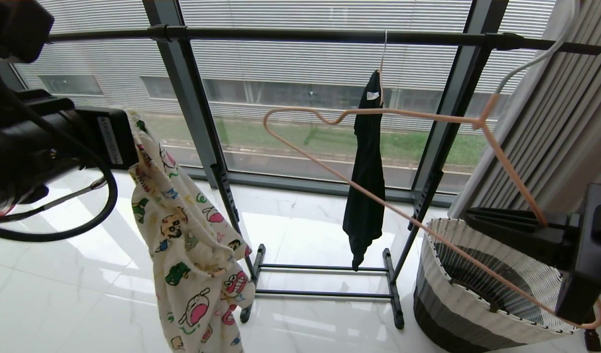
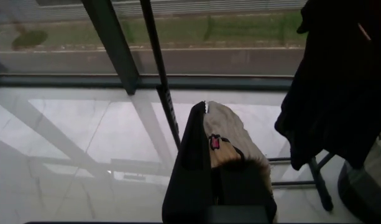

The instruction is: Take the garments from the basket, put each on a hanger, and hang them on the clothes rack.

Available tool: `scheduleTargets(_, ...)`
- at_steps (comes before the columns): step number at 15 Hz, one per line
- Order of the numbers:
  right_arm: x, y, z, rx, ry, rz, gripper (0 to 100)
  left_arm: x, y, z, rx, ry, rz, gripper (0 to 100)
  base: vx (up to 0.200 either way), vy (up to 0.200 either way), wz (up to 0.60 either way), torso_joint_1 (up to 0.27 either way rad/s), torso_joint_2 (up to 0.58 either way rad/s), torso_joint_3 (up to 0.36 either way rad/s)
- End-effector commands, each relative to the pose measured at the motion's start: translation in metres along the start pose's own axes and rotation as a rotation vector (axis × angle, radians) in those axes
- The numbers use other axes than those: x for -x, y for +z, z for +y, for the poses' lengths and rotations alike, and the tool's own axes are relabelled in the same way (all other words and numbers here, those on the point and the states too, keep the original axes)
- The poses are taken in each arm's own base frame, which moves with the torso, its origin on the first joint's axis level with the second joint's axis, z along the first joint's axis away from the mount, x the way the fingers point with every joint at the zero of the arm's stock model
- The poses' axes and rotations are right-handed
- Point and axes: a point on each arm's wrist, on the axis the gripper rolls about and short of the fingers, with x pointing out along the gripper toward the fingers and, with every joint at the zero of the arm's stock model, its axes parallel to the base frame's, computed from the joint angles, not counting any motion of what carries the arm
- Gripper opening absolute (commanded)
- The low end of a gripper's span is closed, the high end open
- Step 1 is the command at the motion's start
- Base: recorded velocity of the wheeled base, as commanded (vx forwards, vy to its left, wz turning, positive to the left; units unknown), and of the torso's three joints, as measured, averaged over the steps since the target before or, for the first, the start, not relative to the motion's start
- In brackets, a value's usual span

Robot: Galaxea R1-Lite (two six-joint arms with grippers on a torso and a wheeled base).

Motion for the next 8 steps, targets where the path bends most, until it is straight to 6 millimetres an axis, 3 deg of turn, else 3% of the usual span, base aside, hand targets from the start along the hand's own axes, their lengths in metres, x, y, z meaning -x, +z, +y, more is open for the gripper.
scheduleTargets(1,-0.02,-0.009,0.017,0.02,0.091,0.064,0,-0.033,0.008,-0.014,0.014,-0.002,0.015,0,0.0,0.0,0.0,0.0,0.0,0.0)
scheduleTargets(8,-0.03,-0.007,0.033,0.035,0.161,0.058,0,-0.031,0.01,-0.027,0.023,-0.052,-0.009,0,0.0,0.0,0.0,0.0,0.0,0.0)
